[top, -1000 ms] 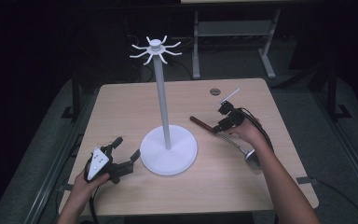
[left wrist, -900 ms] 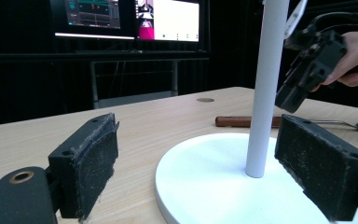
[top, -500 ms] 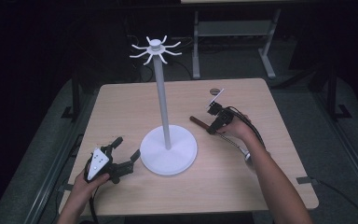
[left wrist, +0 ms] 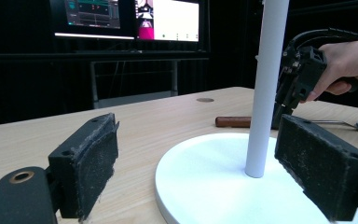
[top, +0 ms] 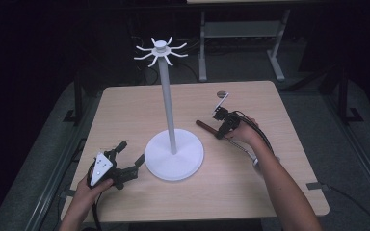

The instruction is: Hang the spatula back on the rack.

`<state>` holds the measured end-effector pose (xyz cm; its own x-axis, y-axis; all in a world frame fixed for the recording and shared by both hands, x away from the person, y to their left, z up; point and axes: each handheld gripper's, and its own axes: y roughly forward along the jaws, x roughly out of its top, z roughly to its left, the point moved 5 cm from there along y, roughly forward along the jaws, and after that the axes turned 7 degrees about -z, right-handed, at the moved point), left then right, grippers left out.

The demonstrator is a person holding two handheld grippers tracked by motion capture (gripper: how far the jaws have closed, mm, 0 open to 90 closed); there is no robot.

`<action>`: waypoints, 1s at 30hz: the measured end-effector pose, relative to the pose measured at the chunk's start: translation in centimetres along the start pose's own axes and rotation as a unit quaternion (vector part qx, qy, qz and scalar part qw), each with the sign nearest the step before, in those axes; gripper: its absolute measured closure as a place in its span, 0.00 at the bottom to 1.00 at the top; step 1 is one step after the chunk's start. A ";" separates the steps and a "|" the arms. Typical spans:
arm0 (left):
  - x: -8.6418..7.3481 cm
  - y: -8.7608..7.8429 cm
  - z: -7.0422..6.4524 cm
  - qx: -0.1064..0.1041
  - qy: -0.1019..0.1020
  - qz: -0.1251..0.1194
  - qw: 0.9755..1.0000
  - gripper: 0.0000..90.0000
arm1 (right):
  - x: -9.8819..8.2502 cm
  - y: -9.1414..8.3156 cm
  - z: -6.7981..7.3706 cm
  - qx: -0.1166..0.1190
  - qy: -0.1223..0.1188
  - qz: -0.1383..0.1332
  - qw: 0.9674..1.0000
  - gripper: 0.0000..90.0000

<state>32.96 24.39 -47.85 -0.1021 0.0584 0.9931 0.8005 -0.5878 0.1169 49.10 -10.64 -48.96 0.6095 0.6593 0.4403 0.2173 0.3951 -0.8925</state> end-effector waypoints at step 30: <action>0.0 0.0 0.0 0.000 0.000 0.000 1.000 0.14 | 0.0 -9.2 0.7 0.026 0.029 -0.191 0.981 0.81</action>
<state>32.96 24.38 -47.85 -0.1021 0.0572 0.9931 0.8006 -0.5879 0.1162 46.56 -13.80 -40.70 0.5338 0.4193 0.7343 0.3998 0.6400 -0.6561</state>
